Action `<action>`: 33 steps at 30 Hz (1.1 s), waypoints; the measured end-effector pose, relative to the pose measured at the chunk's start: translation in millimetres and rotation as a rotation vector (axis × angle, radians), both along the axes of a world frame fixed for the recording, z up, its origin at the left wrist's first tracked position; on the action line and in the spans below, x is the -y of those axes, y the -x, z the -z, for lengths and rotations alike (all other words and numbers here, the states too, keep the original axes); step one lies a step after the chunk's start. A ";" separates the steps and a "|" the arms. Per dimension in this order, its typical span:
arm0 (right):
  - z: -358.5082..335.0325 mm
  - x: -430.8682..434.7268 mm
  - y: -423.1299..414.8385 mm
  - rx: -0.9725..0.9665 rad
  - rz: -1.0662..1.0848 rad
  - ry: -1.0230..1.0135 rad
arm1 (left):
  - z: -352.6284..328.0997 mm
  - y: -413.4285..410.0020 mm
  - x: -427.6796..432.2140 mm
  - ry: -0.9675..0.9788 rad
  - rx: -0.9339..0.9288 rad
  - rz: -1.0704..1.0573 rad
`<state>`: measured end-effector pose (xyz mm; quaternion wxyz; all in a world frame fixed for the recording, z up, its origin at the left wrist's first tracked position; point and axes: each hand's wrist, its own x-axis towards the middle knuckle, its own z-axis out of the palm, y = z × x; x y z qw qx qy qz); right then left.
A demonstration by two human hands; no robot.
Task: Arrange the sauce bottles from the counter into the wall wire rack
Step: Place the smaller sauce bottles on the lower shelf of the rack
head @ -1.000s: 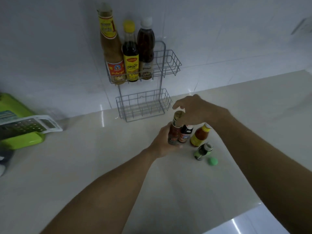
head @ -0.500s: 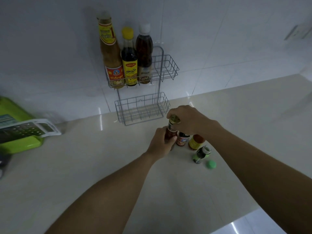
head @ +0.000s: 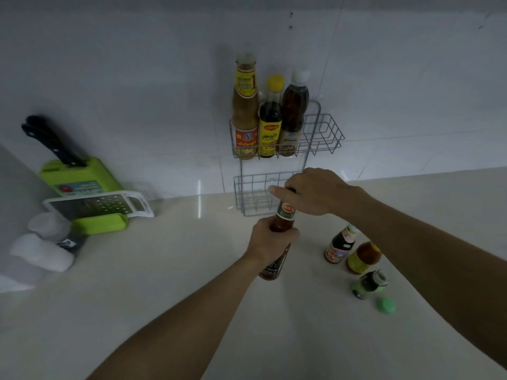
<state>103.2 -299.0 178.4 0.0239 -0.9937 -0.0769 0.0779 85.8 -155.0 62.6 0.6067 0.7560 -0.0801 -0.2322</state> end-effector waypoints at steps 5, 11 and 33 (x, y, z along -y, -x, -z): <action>3.2 -15.7 -13.4 0.094 -0.203 -0.073 | -4.4 -4.3 -14.6 0.062 -0.039 -0.040; 10.2 -23.8 -24.8 0.051 -0.093 0.180 | -6.1 1.3 -16.5 0.009 0.003 -0.085; 11.9 -25.6 -10.6 0.182 -0.001 0.228 | -10.8 8.2 -6.9 -0.057 0.014 -0.118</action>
